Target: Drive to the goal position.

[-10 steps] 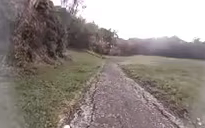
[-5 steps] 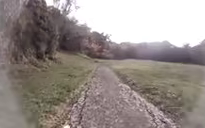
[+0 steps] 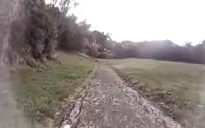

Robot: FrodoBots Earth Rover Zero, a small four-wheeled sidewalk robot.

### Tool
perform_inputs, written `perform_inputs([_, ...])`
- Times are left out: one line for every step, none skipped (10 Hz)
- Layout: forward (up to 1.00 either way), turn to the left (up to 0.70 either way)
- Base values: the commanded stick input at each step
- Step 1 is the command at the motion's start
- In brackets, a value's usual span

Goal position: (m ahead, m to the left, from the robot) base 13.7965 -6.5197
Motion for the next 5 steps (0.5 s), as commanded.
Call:
perform_inputs([0.85, 0.00])
perform_inputs([0.85, 0.00])
perform_inputs([0.85, 0.00])
perform_inputs([0.85, 0.00])
perform_inputs([0.85, 0.00])
